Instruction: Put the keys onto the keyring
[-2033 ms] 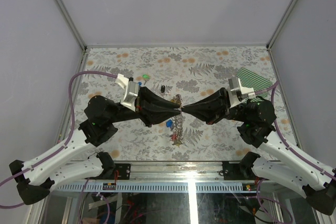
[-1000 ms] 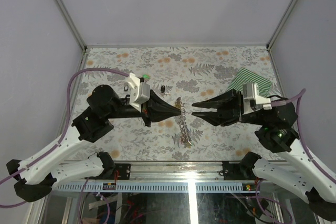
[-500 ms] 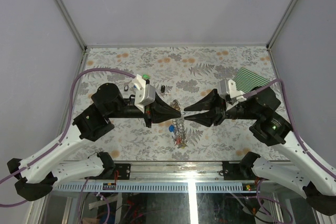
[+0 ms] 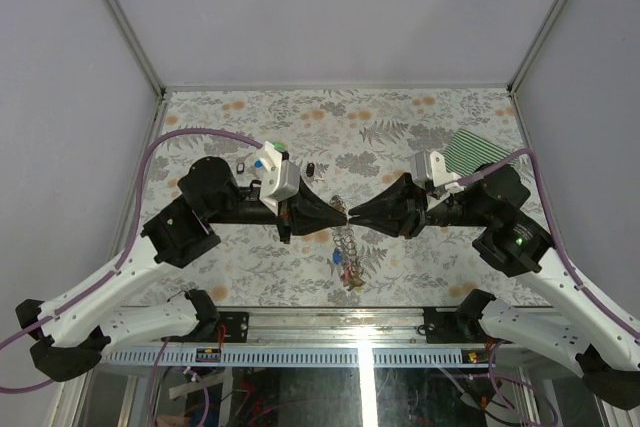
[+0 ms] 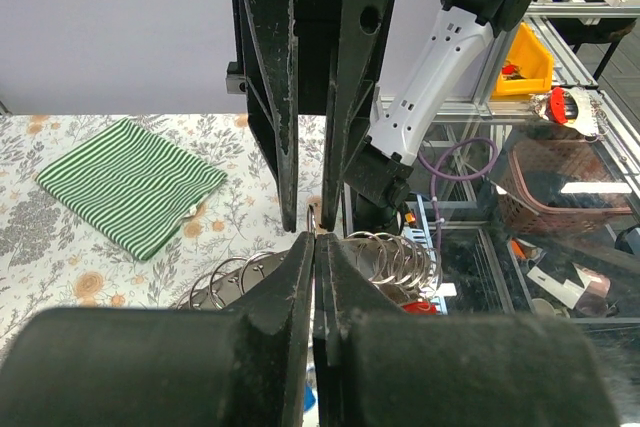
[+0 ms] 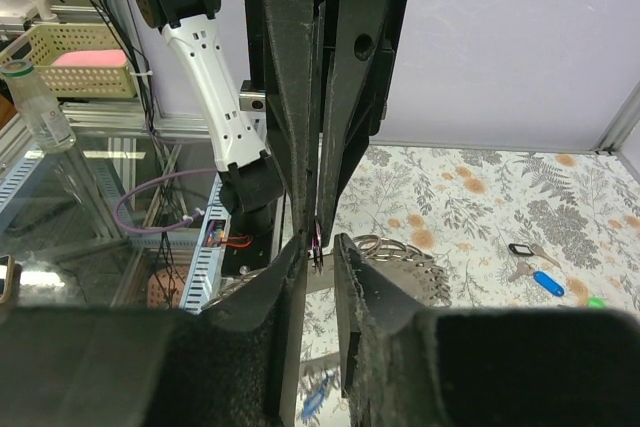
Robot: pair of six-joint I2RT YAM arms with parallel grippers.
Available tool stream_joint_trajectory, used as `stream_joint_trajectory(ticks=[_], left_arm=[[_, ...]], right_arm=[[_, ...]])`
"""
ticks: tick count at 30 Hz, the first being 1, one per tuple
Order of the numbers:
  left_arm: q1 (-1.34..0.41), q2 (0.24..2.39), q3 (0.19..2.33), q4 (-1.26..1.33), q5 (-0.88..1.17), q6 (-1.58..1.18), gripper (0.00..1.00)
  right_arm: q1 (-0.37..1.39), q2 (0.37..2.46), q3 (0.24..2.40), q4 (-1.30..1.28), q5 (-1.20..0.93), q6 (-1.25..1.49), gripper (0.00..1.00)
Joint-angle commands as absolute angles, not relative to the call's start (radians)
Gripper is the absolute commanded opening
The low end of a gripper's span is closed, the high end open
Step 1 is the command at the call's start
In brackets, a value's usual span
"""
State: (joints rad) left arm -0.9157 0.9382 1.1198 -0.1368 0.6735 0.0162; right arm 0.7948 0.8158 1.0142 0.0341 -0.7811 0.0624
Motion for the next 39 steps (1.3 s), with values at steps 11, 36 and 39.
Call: stream_joint_trajectory(ticks=[11, 36, 39], left_arm=[[-0.920, 0.917, 1.173, -0.085, 0.682, 0.024, 0.00], [-0.774, 1.015, 1.170, -0.262, 0.298, -0.139, 0.42], [-0.704, 1.058, 1.151, -0.286, 0.259, -0.167, 0.43]], right_arm=[[0.801, 0.816, 1.048, 0.044, -0.798, 0.038, 0.19], [0.801, 0.613, 0.906, -0.066, -0.378, 0.029, 0.00], [0.801, 0.600, 0.911, -0.139, -0.298, 0.032, 0.00]])
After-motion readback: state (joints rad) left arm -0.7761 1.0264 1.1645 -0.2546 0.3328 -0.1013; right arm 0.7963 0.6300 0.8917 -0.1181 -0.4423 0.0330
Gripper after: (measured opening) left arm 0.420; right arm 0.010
